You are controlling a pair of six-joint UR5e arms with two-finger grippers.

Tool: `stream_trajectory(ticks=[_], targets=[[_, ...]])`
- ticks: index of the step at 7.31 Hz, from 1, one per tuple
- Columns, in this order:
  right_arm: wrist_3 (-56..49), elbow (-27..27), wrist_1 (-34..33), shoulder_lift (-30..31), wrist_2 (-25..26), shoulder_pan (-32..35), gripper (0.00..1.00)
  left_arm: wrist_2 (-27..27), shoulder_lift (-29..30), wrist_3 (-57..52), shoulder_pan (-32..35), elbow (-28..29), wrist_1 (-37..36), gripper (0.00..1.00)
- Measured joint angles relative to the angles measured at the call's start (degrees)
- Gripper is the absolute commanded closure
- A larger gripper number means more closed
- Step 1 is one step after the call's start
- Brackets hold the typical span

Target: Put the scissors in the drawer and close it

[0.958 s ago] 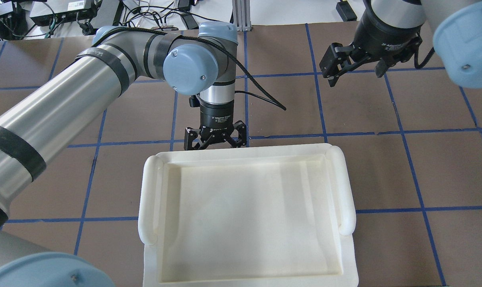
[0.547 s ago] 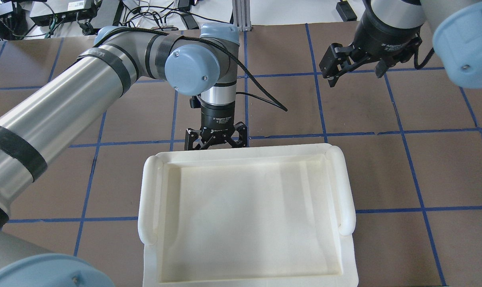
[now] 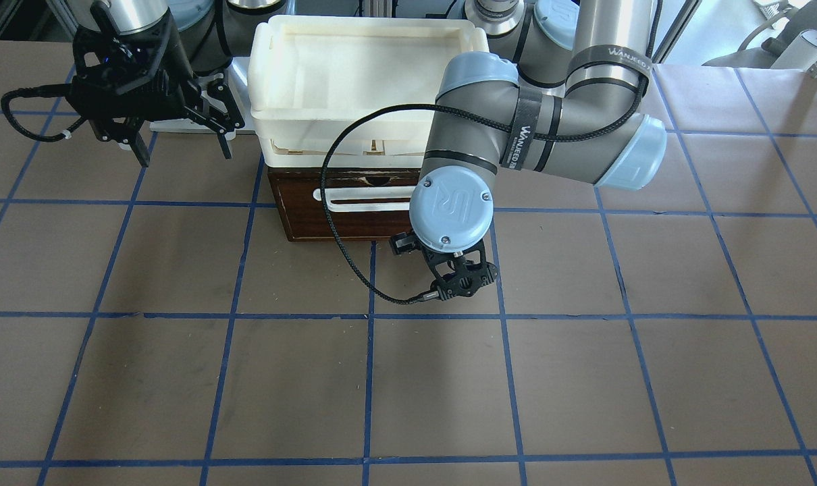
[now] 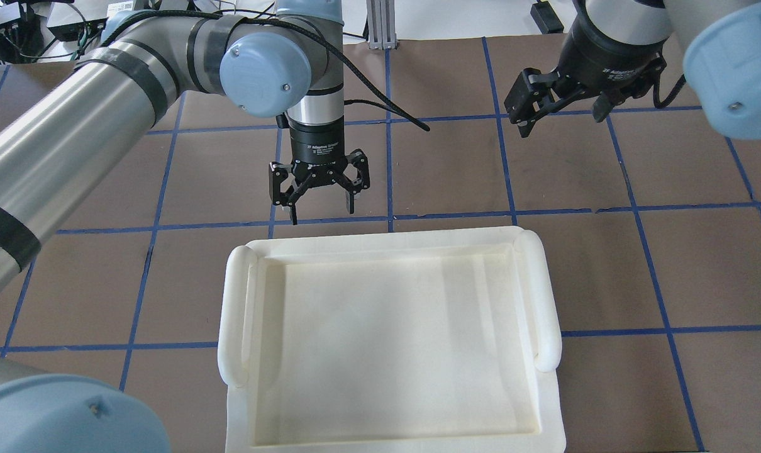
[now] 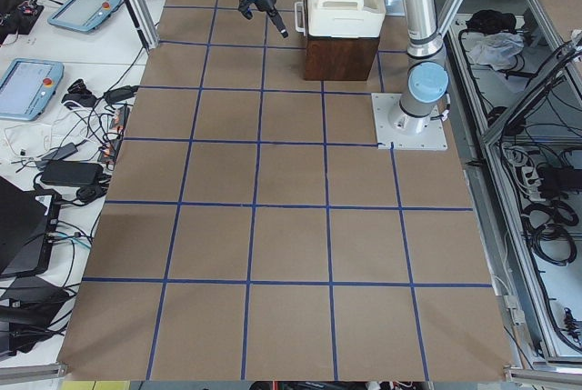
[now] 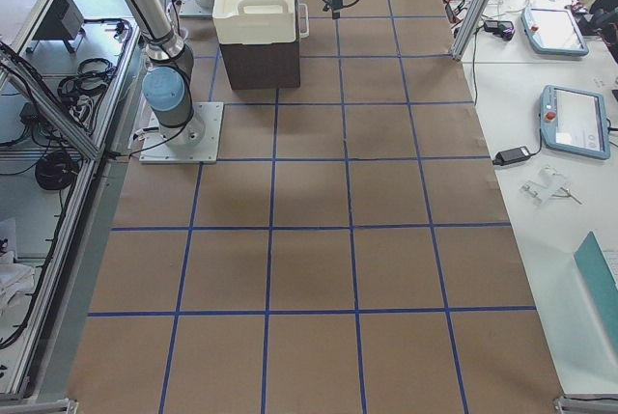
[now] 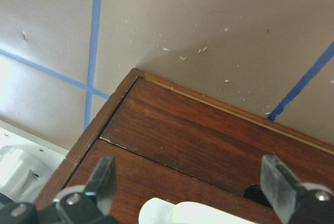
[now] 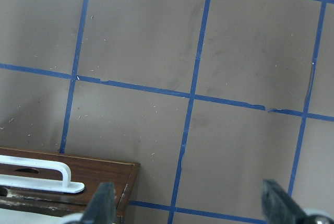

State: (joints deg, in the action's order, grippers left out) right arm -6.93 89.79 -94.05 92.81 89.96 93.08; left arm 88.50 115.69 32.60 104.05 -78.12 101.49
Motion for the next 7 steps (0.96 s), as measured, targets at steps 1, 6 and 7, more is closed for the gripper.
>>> stream_trajectory(ticks=[1, 6, 7], targets=[[0.0, 0.0, 0.0, 0.0, 0.0, 0.0, 0.0, 0.3, -0.6, -4.5, -0.9, 0.5, -2.9, 0.0], [0.9, 0.0, 0.4, 0.4, 0.1, 0.0, 0.0, 3.9, -7.0, -26.0, -8.6, 2.8, -12.8, 0.0], [1.3, -0.1, 0.9, 0.7, 0.3, 0.0, 0.0, 4.3, -8.6, -27.3, -10.0, 2.8, -13.6, 0.0]])
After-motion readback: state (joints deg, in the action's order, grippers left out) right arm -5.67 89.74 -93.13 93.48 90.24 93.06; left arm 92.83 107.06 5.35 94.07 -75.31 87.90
